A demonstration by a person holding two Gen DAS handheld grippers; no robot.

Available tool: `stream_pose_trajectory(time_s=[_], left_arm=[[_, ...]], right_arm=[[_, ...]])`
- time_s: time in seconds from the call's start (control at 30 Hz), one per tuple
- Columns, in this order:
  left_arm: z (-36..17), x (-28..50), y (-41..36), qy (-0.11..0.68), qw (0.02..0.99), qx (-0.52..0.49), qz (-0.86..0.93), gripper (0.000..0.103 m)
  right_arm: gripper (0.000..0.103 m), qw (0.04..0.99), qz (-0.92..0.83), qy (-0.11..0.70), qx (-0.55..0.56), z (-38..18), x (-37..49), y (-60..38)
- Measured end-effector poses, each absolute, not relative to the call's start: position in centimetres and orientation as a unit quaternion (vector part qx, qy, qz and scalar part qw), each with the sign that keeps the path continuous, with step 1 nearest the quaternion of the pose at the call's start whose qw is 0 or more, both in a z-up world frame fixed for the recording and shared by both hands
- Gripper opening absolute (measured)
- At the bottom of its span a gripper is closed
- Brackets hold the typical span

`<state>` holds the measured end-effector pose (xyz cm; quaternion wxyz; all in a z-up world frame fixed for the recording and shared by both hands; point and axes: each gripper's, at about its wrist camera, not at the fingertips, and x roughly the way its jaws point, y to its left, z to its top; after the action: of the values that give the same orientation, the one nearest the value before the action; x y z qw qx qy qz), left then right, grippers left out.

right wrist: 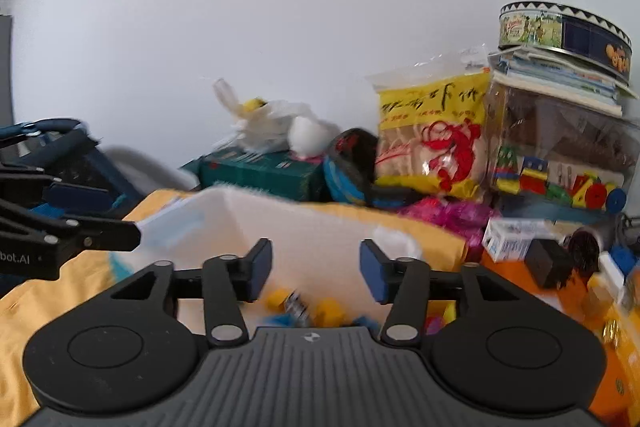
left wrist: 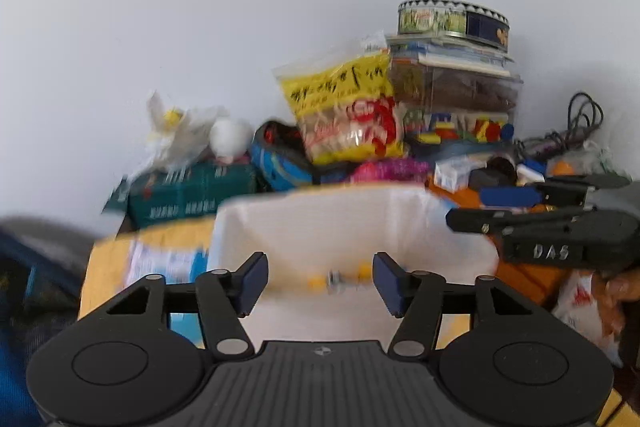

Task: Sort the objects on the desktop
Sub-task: 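Carry both cars over the white bin and open both grippers, then move both open grippers back toward the toys on the blanket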

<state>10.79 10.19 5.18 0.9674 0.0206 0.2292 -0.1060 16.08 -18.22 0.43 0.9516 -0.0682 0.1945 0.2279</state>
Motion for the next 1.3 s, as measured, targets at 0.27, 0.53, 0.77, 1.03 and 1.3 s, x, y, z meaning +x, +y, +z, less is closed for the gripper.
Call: stream_pose_trajectory(time_s=[0.27,0.53,0.77,1.03,1.3], left_arm=[[-3.1,4.8,8.9,0.363,0.921,0.015,-0.137,0.062],[-5.9,2.2,9.3,0.402,0.906,0.004,-0.129,0.062],[-6.5,1.0,9.0,0.407,0.904,0.014,-0.131,0.062],[-6.2,-0.3,9.5,0.402,0.907,0.016,-0.127,0.06],[-6.2,-1.0,10.9,0.404,0.909,0.006,-0.102,0.06]], right_arm=[[0.055,0.913,0.249,0.309,-0.095,-6.4,11.5,-18.0],[0.056,0.88,0.267,0.38,-0.1,-10.4,8.1,-17.8],[0.053,0.867,0.282,0.395,-0.114,-11.5,6.7,-17.0],[0.044,0.866,0.325,0.362,-0.117,-9.8,6.5,-14.1],[0.046,0.849,0.378,0.342,-0.141,-9.2,6.3,-9.9]])
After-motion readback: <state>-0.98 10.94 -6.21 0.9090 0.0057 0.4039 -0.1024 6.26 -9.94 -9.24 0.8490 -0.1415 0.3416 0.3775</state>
